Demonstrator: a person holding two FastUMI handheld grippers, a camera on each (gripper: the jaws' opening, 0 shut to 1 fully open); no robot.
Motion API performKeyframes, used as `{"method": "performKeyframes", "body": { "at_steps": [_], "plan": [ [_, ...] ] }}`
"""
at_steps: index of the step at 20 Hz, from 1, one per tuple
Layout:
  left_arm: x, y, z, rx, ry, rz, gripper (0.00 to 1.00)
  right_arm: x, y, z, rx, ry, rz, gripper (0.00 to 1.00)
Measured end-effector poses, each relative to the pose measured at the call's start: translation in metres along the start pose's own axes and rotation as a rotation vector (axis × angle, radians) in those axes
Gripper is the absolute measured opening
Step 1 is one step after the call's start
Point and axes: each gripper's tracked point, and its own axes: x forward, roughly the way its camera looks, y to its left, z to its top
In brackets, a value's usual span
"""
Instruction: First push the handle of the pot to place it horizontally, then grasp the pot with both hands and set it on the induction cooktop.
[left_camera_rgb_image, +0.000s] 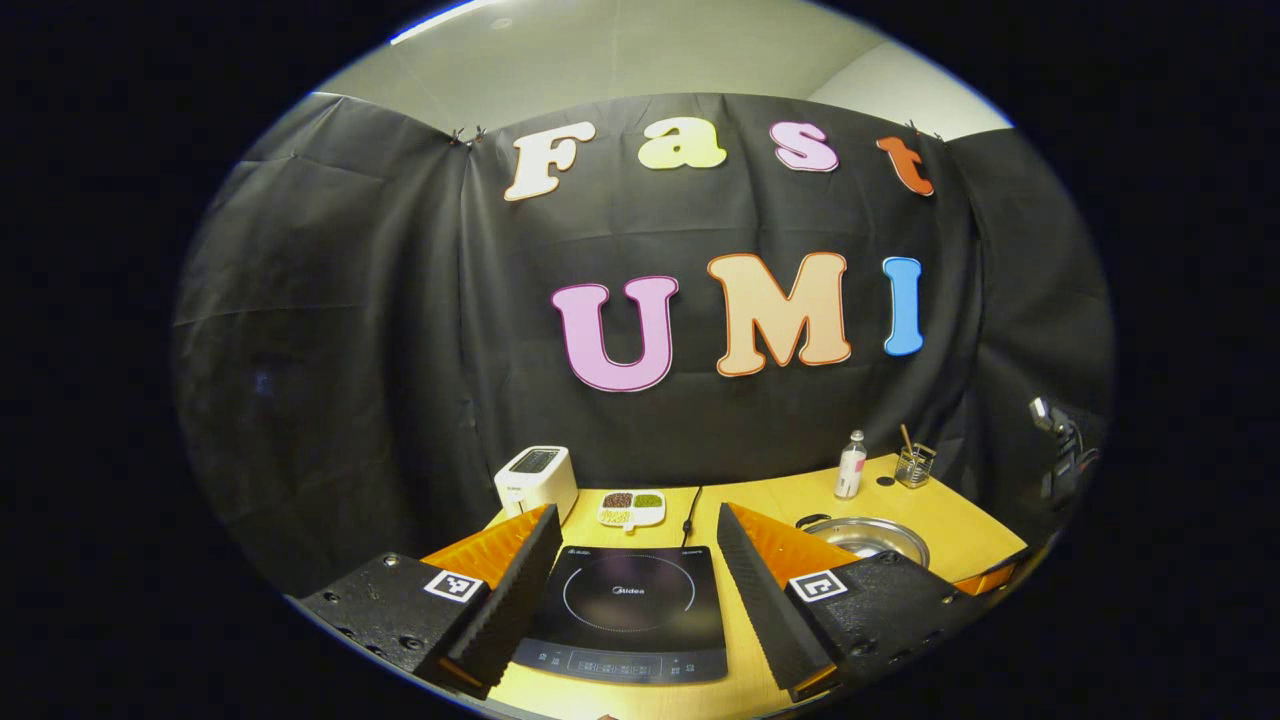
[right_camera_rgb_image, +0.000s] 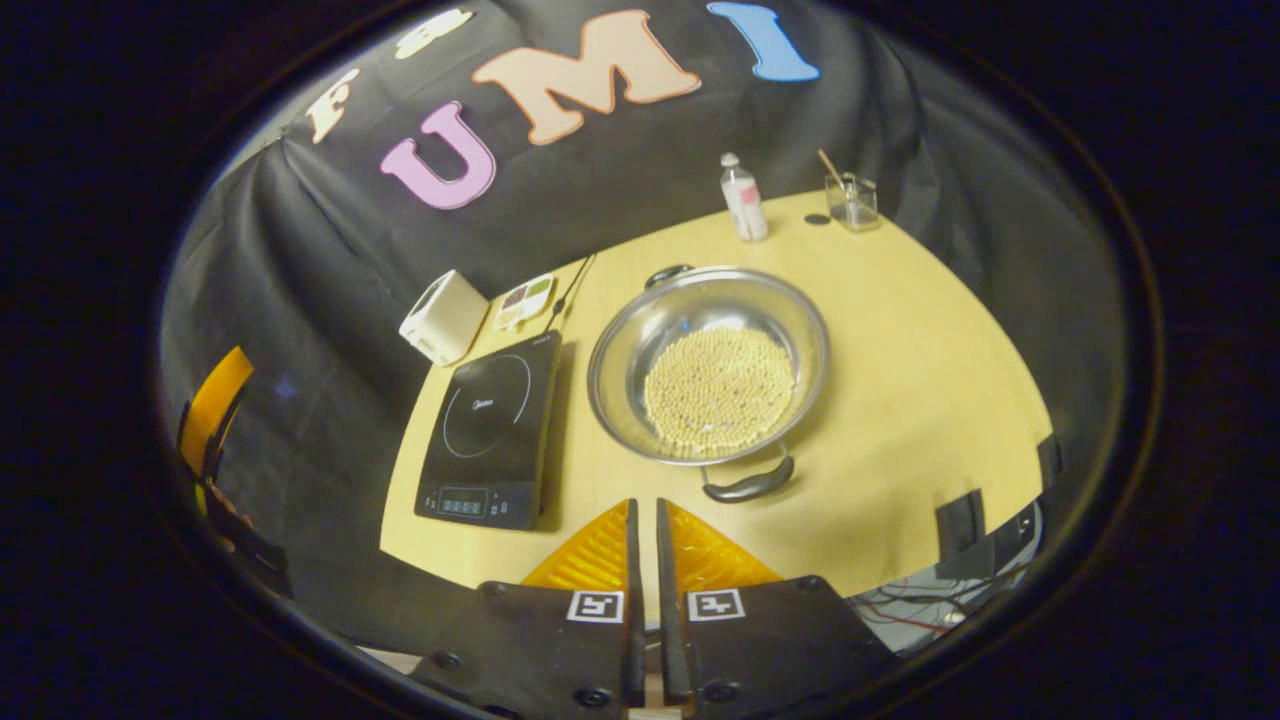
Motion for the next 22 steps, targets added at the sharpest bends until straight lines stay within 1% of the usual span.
{"method": "performKeyframes", "body": {
  "at_steps": [3, 5, 6, 7, 8, 9, 10, 12, 13, 14, 15, 16, 17, 18, 19, 20, 21, 22],
  "plan": [
    [0.0, -0.005, -0.016, -0.03, 0.037, -0.011, 0.92, 0.021, 0.002, -0.02, -0.005, 0.08, -0.001, 0.09],
    [0.0, -0.003, -0.025, -0.035, 0.065, -0.005, 0.95, 0.037, 0.0, -0.026, -0.005, 0.118, -0.011, 0.09],
    [-0.001, -0.002, -0.029, -0.036, 0.073, -0.002, 0.92, 0.045, -0.001, -0.028, 0.001, 0.135, -0.015, 0.09],
    [-0.002, 0.001, -0.031, -0.033, 0.08, 0.003, 0.95, 0.052, -0.003, -0.03, 0.007, 0.148, -0.024, 0.09],
    [-0.003, 0.004, -0.033, -0.029, 0.086, 0.008, 0.95, 0.059, -0.006, -0.031, 0.012, 0.162, -0.035, 0.09],
    [-0.004, 0.007, -0.036, -0.024, 0.091, 0.016, 0.95, 0.067, -0.011, -0.032, 0.012, 0.173, -0.046, 0.05],
    [-0.004, 0.011, -0.037, -0.02, 0.097, 0.025, 0.95, 0.074, -0.016, -0.033, 0.011, 0.183, -0.06, 0.09],
    [-0.004, 0.019, -0.04, -0.017, 0.103, 0.044, 0.95, 0.083, -0.024, -0.038, 0.024, 0.198, -0.078, 0.09],
    [-0.004, 0.023, -0.04, -0.017, 0.106, 0.052, 0.92, 0.088, -0.027, -0.04, 0.04, 0.204, -0.081, 0.09],
    [-0.005, 0.026, -0.042, -0.018, 0.107, 0.058, 0.95, 0.092, -0.029, -0.041, 0.057, 0.208, -0.084, 0.1],
    [-0.005, 0.029, -0.042, -0.017, 0.107, 0.061, 0.93, 0.096, -0.032, -0.042, 0.07, 0.207, -0.091, 0.1],
    [-0.005, 0.03, -0.042, -0.013, 0.107, 0.062, 0.95, 0.099, -0.036, -0.042, 0.078, 0.206, -0.099, 0.1],
    [-0.004, 0.031, -0.043, -0.008, 0.106, 0.062, 0.92, 0.102, -0.04, -0.042, 0.087, 0.201, -0.108, 0.1],
    [-0.004, 0.032, -0.043, -0.002, 0.104, 0.06, 0.92, 0.103, -0.042, -0.039, 0.102, 0.196, -0.108, 0.1],
    [-0.004, 0.032, -0.043, 0.004, 0.102, 0.059, 0.93, 0.104, -0.042, -0.039, 0.125, 0.191, -0.103, 0.0],
    [-0.004, 0.031, -0.042, 0.008, 0.1, 0.058, 0.93, 0.103, -0.043, -0.036, 0.143, 0.184, -0.102, 0.07],
    [-0.004, 0.031, -0.042, 0.009, 0.096, 0.054, 0.93, 0.104, -0.046, -0.034, 0.152, 0.177, -0.108, 0.0],
    [-0.004, 0.029, -0.041, 0.006, 0.091, 0.049, 0.96, 0.103, -0.051, -0.032, 0.155, 0.171, -0.117, 0.07]
  ]
}}
